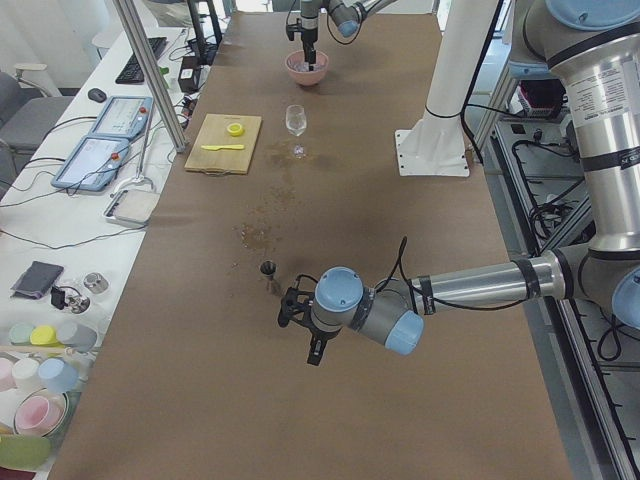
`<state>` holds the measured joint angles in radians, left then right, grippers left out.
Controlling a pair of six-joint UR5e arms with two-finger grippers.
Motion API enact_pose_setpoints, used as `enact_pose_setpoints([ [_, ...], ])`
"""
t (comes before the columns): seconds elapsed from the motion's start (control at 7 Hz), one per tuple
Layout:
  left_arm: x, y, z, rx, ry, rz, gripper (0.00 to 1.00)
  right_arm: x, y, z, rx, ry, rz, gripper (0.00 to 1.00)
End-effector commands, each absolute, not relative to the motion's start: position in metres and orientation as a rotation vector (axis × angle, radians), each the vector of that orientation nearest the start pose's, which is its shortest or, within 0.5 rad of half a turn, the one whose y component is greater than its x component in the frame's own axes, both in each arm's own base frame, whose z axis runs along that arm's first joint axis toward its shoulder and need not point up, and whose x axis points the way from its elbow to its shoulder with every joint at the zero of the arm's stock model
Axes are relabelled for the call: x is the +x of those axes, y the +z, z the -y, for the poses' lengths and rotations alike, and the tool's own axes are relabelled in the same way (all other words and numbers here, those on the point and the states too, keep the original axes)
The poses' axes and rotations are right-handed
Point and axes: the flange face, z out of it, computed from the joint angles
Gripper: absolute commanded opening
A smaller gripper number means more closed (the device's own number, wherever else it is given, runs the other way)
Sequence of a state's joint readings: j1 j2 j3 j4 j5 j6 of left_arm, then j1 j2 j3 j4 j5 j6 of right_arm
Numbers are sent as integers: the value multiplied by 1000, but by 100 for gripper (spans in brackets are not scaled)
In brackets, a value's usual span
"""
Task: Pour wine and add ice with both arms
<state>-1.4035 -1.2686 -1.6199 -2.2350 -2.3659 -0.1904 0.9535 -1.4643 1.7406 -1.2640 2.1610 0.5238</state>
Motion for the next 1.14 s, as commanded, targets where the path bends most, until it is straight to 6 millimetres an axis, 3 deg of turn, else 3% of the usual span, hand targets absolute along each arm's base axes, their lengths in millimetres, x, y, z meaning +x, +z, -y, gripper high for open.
enact_pose_setpoints([
  [0.0, 0, 690, 378, 244, 141, -841, 98, -255, 494, 495, 165, -258, 787, 31],
  [0.14, 0, 690, 378, 245, 139, -841, 98, -255, 494, 495, 164, -258, 788, 6],
  [0.29, -1, 689, 379, 247, 135, -841, 98, -255, 495, 495, 161, -259, 788, 0],
  [0.43, -1, 689, 379, 247, 135, -841, 98, -256, 486, 494, 166, -267, 806, 0],
  [0.57, -1, 688, 379, 249, 136, -843, 98, -252, 457, 507, 195, -261, 843, 0],
  [0.71, -1, 686, 378, 250, 137, -851, 98, -251, 400, 535, 200, -233, 900, 0],
  [1.0, -3, 690, 376, 240, 126, -861, 98, -281, 257, 566, 149, -68, 955, 0],
])
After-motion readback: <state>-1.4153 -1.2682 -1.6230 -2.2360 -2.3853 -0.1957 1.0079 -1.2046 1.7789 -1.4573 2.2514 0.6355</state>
